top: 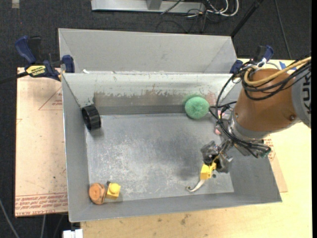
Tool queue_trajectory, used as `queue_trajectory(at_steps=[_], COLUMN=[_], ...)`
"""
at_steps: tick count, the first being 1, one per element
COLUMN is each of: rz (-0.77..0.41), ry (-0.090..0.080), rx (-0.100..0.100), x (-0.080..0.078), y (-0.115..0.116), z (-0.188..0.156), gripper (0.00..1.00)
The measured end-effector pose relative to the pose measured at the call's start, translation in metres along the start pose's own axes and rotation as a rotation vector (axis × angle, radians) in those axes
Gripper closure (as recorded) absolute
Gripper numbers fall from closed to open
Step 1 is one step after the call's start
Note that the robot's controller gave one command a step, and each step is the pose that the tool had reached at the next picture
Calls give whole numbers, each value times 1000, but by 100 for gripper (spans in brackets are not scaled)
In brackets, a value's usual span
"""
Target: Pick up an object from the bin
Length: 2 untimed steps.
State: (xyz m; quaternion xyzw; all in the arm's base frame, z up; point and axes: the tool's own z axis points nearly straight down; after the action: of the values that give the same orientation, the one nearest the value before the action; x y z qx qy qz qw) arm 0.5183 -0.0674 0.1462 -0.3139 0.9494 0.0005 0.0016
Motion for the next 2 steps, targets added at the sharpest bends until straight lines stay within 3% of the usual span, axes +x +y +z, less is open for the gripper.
queue_trajectory(at_steps=[2], rz=[0], ry=[0], rx=[0], x=[0], y=[0], z=[0], gripper=[100])
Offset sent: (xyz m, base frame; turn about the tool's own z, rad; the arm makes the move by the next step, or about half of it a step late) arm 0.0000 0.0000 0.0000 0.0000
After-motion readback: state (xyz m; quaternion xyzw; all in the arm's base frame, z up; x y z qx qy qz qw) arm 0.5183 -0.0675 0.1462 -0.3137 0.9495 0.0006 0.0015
